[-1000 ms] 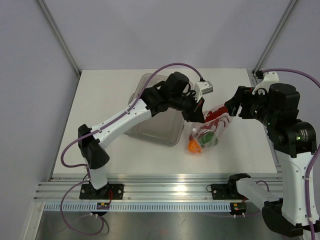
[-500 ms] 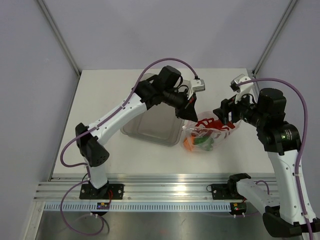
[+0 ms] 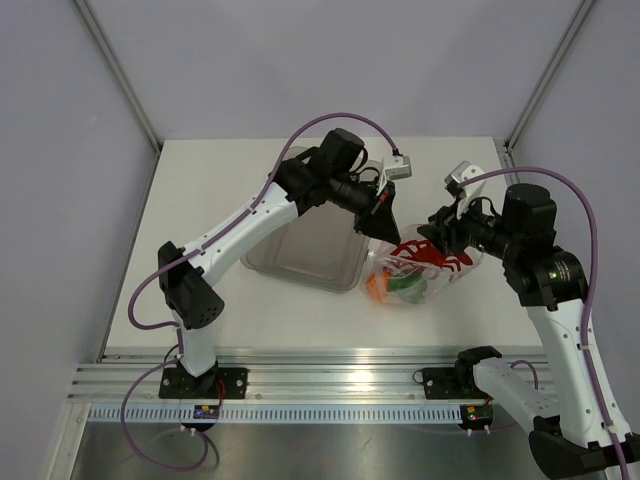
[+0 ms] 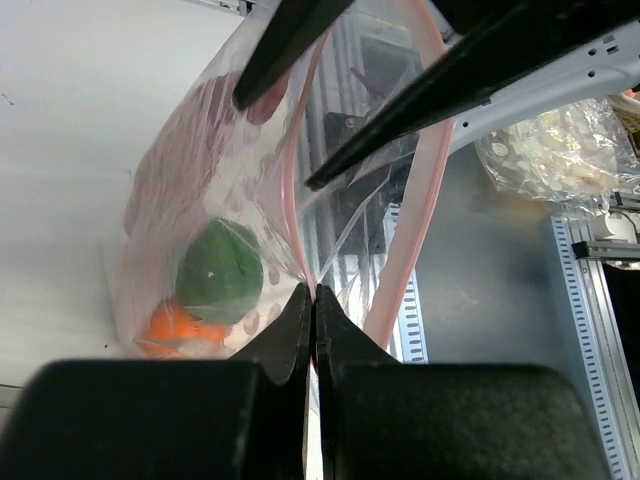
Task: Place the food in the zip-top bag and seal the zipper
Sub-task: Adjust the zipper food storage bag at the center of the board.
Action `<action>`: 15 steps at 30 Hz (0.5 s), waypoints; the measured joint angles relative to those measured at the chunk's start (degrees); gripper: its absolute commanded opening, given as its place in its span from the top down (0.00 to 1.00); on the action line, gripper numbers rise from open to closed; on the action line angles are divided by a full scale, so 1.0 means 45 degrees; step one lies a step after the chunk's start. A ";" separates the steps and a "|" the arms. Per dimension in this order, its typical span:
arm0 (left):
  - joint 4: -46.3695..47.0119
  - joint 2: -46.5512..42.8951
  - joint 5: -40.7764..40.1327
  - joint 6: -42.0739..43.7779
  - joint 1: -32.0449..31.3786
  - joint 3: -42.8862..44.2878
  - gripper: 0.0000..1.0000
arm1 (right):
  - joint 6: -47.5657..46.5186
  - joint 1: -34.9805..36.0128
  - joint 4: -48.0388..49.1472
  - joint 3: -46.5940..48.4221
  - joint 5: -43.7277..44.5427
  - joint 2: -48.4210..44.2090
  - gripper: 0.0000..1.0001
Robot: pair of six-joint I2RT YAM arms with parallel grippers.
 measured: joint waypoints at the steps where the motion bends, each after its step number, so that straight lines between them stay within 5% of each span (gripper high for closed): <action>1: 0.0015 0.0000 0.0044 -0.0019 0.0010 0.0010 1.00 | -0.0015 0.0029 0.0034 -0.0058 0.0019 0.0039 0.72; 5: 0.0126 0.0000 0.0068 -0.0185 0.0049 0.0049 1.00 | 0.0102 0.0078 0.0146 -0.0175 0.0083 0.0223 0.97; 11: 0.0384 -0.0005 0.0053 -0.0554 0.0136 0.0044 0.71 | 0.0665 0.0112 0.1137 -0.0908 0.0121 0.0092 1.00; 13: 0.0617 -0.0039 0.0034 -0.0563 0.0194 -0.0049 0.38 | 0.0889 0.0117 0.1365 -0.1205 0.0248 0.0044 1.00; 15: 0.0865 -0.0194 -0.0029 -0.0709 0.0267 -0.0345 0.18 | 0.1132 0.0117 0.1540 -0.1375 0.0486 0.0078 1.00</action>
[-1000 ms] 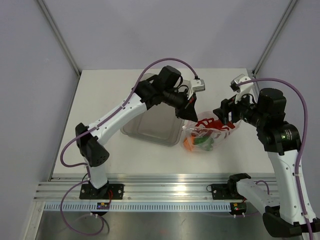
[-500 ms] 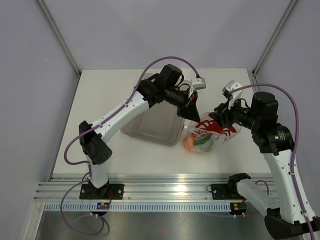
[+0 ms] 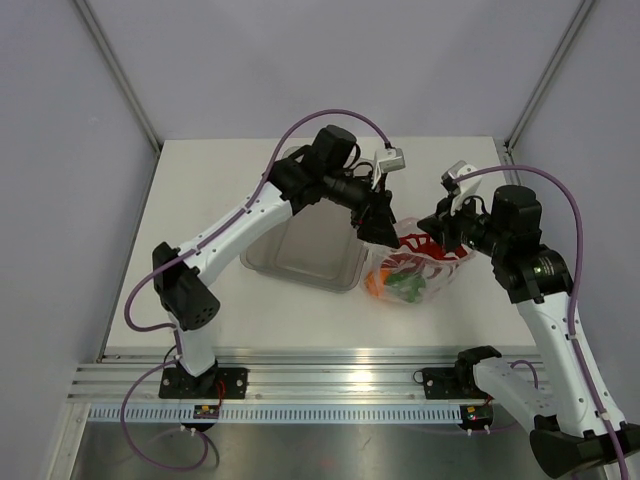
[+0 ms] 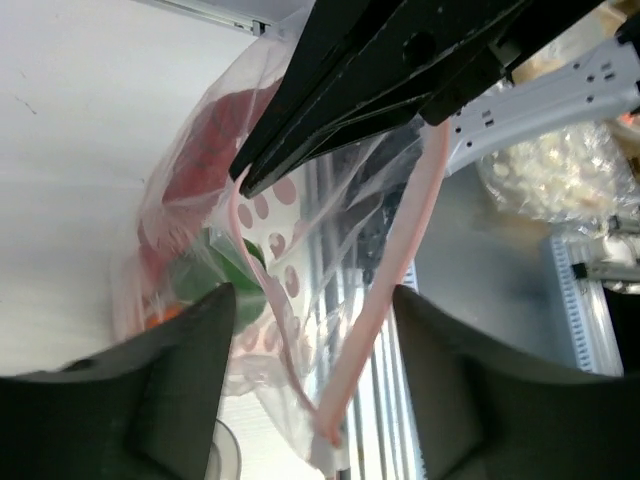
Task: Place the food in the zip-top bag and seal the zipper
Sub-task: Adjust the zipper food storage bag at the center of the board.
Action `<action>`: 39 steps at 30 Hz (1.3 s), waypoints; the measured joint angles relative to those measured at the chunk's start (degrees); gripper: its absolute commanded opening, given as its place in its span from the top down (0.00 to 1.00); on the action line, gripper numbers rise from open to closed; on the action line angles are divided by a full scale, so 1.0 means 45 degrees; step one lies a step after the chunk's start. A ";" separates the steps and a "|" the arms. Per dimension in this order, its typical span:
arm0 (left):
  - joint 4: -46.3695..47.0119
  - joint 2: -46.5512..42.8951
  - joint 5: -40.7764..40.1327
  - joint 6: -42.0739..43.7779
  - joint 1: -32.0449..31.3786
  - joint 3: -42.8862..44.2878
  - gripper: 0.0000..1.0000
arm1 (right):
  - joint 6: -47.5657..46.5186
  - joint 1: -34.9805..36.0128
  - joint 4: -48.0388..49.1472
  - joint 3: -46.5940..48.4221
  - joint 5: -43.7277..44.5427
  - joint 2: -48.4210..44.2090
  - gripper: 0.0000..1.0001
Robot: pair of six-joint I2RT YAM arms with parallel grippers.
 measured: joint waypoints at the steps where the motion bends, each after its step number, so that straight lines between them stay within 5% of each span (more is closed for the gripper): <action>1: 0.0044 -0.0087 -0.0034 -0.0024 0.0053 -0.0131 0.16 | 0.0107 0.0005 0.0044 -0.0044 0.0136 0.0024 1.00; 4: 0.0296 -0.0461 -0.0214 -0.0335 0.0423 -0.0646 0.16 | 0.0461 0.0015 0.0194 -0.0117 0.0539 0.0039 1.00; 8: 0.0933 -0.1545 -0.0801 -0.0787 0.1054 -0.2293 0.30 | 0.0889 0.0015 0.0491 -0.0121 0.1064 0.0000 1.00; 12: 0.2118 -0.3220 -0.1579 -0.1195 0.1258 -0.5003 0.30 | 0.1195 0.0015 0.0690 -0.0121 0.1224 -0.0117 1.00; 16: 0.3687 -0.4784 -0.2191 -0.1953 0.1107 -0.7859 0.41 | 0.1462 0.0015 0.0821 -0.0121 0.0947 -0.0044 1.00; 22: 0.6625 -0.5051 -0.2744 -0.3682 0.0797 -0.9855 0.28 | 0.1758 0.0015 0.1093 -0.0131 0.0865 0.0321 1.00; 28: 1.0078 -0.4673 -0.3609 -0.5625 0.0068 -1.0870 0.60 | 0.1889 0.0015 0.1122 -0.0141 0.0656 0.0350 1.00; 39: 1.3109 -0.4507 -0.5173 -0.6892 0.0049 -1.1681 0.74 | 0.1831 0.0015 0.0981 -0.0141 0.0670 0.0058 1.00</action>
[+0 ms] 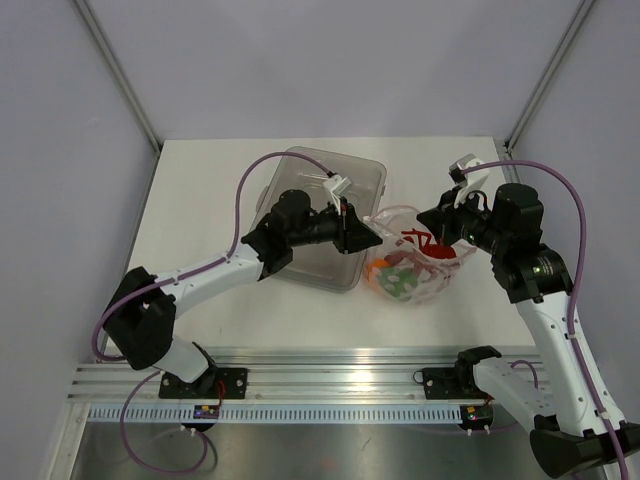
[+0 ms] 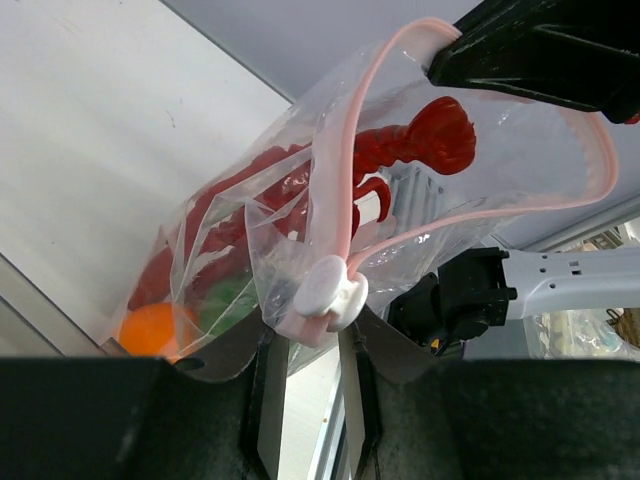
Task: Place the food in the zip-top bag and seal the zipper
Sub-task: Adjust the zipper food storage bag at the center of the board.
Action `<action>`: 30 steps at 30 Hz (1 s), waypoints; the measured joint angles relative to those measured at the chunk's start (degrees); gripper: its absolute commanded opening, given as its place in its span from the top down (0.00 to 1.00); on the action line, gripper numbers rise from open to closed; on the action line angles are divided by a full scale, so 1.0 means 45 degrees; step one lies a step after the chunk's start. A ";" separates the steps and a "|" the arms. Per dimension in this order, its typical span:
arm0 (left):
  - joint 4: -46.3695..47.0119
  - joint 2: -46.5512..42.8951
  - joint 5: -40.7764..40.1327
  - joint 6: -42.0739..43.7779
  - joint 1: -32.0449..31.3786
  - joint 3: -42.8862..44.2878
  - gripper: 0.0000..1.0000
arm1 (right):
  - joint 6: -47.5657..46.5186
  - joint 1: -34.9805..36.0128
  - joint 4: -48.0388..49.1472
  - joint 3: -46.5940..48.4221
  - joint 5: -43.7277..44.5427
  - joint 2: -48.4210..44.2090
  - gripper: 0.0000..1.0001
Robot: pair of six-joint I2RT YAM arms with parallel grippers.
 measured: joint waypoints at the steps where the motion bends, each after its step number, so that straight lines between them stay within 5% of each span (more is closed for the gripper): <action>1: 0.0102 -0.0029 -0.0087 0.0000 0.0000 -0.0078 0.74 | 0.0000 0.0000 0.0000 0.0000 -0.0005 -0.0005 1.00; 11: 0.0670 -0.0670 -0.0714 0.0019 0.0005 -0.0675 0.60 | 0.0010 0.0000 0.0005 0.0000 -0.0073 0.0024 1.00; 18: 0.0860 -0.0690 -0.0709 0.0015 0.0005 -0.0680 0.67 | 0.0015 0.0000 0.0005 0.0000 -0.0068 0.0024 1.00; 23: 0.0889 -0.0767 -0.0714 0.0024 0.0005 -0.0699 0.55 | 0.0015 0.0005 0.0000 0.0000 -0.0068 0.0024 1.00; 30: 0.0947 -0.1190 -0.0714 0.0024 0.0005 -0.0821 0.72 | 0.0068 0.0000 0.0005 0.0000 -0.0068 0.0029 1.00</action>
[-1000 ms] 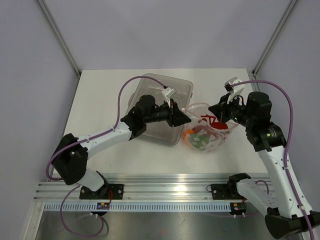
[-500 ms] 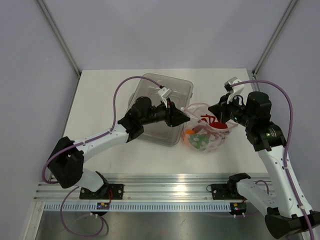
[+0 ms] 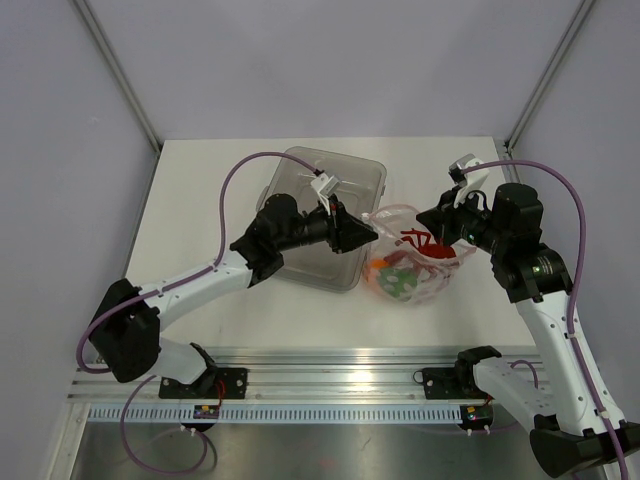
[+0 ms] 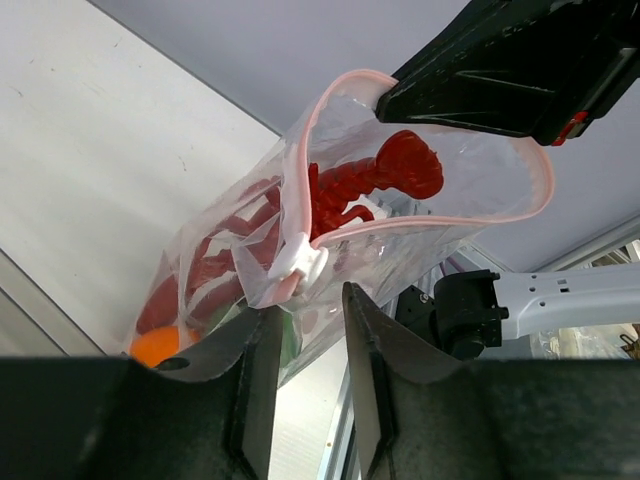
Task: Place the food in the zip-top bag and seal the zipper
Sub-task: Adjust the zipper food storage bag at the center of the board, then zip the zipper food storage bag at the center of the board.
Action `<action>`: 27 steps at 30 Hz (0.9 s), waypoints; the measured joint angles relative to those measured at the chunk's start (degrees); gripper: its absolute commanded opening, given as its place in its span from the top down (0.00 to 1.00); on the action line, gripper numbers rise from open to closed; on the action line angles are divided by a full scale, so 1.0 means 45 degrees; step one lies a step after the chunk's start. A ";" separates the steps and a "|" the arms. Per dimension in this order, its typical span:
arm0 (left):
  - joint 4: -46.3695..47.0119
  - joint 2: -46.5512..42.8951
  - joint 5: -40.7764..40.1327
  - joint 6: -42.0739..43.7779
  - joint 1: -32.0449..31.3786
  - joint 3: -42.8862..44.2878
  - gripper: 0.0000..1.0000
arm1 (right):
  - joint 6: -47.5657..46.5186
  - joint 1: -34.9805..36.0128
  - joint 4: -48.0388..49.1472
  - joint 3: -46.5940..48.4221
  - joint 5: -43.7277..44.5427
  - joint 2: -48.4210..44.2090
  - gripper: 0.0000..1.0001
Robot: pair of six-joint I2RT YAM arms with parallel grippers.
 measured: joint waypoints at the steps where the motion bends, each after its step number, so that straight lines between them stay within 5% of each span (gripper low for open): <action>1: 0.0015 -0.0029 0.0000 -0.0015 0.0000 -0.0010 0.77 | 0.0005 0.0000 0.0000 0.0000 0.0000 0.0000 1.00; 5: 0.0053 -0.0068 0.0000 -0.0083 0.0000 -0.0049 1.00 | 0.0044 0.0000 -0.0005 0.0000 0.0000 0.0000 1.00; 8: 0.0092 -0.0068 0.0005 -0.0102 0.0000 -0.0049 1.00 | 0.0044 0.0005 -0.0034 0.0000 0.0000 -0.0005 0.97; 10: 0.0121 -0.0068 0.0015 -0.0102 0.0000 -0.0049 1.00 | 0.0063 0.0000 -0.0112 0.0010 0.0000 -0.0005 0.80; 11: 0.0121 -0.0068 0.0039 -0.0102 0.0000 -0.0049 1.00 | 0.0068 0.0005 -0.0228 0.0044 0.0000 -0.0005 0.58; 13: 0.0121 -0.0068 0.0117 -0.0102 0.0000 -0.0049 1.00 | -0.0029 0.0000 -0.0486 0.0185 -0.0024 0.0005 0.50; 27: 0.0063 -0.0151 0.0554 -0.0058 0.0039 0.0000 1.00 | -0.0986 0.0374 -0.0087 0.1724 -0.2973 0.0296 0.50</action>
